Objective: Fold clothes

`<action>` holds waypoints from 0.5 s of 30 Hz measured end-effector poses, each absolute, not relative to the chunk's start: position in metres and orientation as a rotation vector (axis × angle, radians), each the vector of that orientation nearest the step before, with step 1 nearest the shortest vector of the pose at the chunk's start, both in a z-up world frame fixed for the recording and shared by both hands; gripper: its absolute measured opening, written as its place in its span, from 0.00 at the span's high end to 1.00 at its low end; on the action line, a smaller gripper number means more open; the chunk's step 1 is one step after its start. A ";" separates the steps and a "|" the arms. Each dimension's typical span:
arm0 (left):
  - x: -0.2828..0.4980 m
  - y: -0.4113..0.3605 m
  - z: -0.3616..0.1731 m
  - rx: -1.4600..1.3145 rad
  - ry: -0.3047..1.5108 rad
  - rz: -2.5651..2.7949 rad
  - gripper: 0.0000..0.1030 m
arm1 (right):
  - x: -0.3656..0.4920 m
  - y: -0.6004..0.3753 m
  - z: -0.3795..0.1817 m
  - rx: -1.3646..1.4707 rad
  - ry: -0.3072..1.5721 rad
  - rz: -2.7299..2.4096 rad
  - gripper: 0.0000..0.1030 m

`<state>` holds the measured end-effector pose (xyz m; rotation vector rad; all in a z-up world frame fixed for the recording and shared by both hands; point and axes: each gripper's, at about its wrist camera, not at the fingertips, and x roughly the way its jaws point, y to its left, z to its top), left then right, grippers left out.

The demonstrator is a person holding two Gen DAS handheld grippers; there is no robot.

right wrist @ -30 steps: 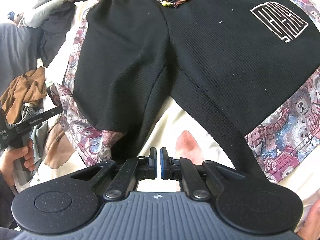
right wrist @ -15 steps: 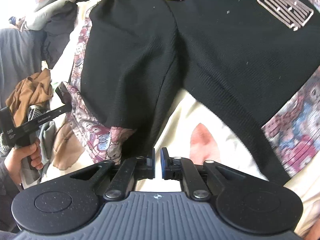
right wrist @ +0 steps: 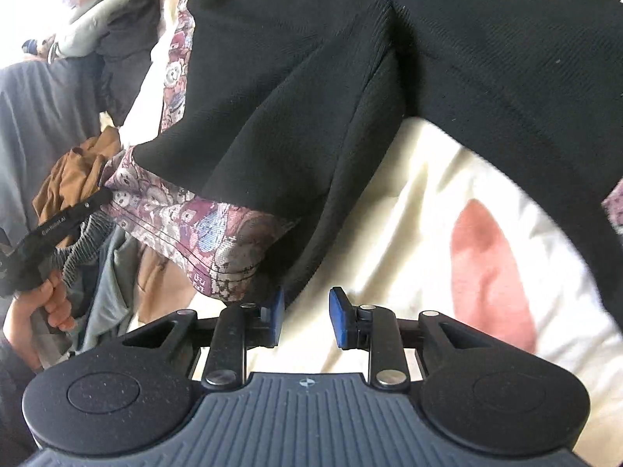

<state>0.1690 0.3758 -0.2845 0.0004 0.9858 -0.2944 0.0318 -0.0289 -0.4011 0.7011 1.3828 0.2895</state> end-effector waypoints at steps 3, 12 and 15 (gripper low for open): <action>0.174 0.376 -0.288 0.002 0.990 -0.290 0.91 | 0.035 -0.026 -0.408 0.750 1.386 0.274 0.74; 0.174 0.376 -0.295 -0.027 1.002 -0.287 0.91 | 0.043 -0.025 -0.416 0.805 1.398 0.256 1.00; 0.169 0.378 -0.288 -0.053 1.019 -0.281 0.91 | 0.043 -0.033 -0.398 0.746 1.380 0.288 1.00</action>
